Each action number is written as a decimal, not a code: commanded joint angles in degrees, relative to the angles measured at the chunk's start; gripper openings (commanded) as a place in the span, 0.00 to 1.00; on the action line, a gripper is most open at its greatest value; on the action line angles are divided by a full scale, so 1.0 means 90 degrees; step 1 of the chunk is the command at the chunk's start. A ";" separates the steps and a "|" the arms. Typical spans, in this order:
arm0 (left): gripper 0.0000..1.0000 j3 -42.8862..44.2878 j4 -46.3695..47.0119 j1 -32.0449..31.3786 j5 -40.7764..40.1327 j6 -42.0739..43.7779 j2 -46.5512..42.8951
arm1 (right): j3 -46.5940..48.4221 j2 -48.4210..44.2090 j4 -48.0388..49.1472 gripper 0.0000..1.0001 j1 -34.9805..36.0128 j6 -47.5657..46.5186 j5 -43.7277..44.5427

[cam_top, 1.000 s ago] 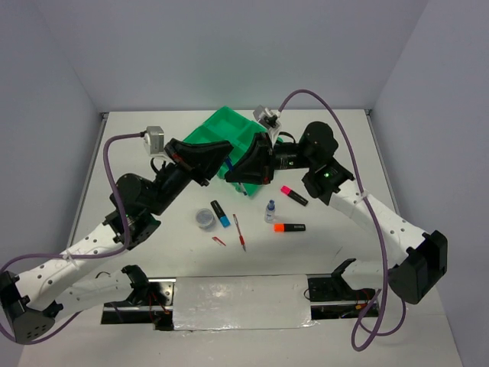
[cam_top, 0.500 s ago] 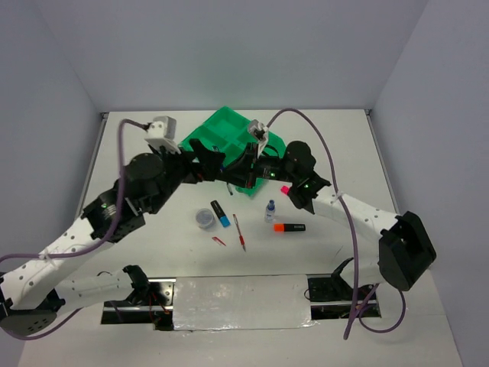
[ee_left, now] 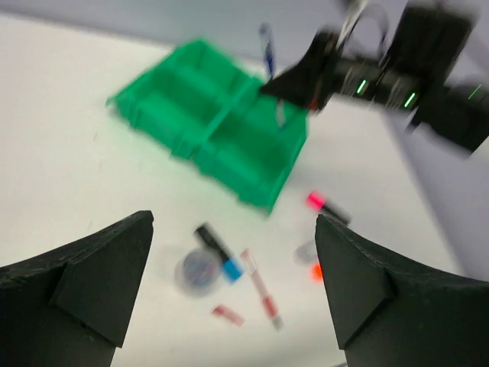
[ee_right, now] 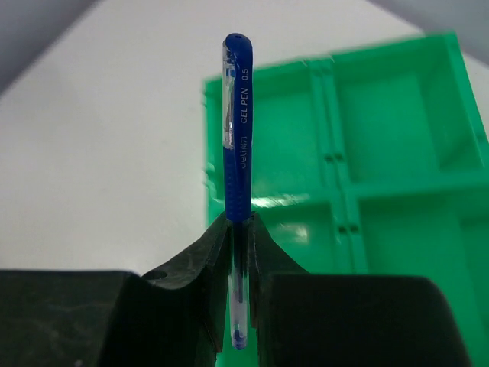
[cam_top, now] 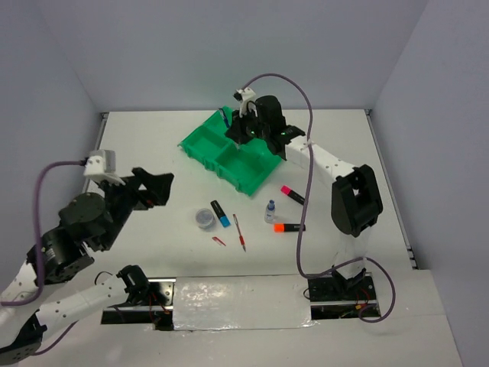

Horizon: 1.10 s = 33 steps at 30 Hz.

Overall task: Sort the stationery into containers
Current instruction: Place the pen in the storage box.

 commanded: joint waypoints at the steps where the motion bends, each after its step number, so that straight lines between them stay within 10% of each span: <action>1: 0.99 -0.0774 -0.0549 -0.0009 0.0421 0.0194 -0.0300 | 0.0113 0.0132 -0.0777 0.02 -0.0181 -0.0559 0.0416; 18: 0.99 -0.1625 -0.0414 -0.0038 0.1309 0.0476 -0.0320 | -0.1226 0.0337 0.0026 0.15 -0.0181 -0.0023 0.0329; 33: 0.99 -0.1665 -0.0374 -0.0038 0.1437 0.0496 -0.0389 | -0.1410 -0.0558 -0.0044 0.63 -0.0171 0.0133 0.0367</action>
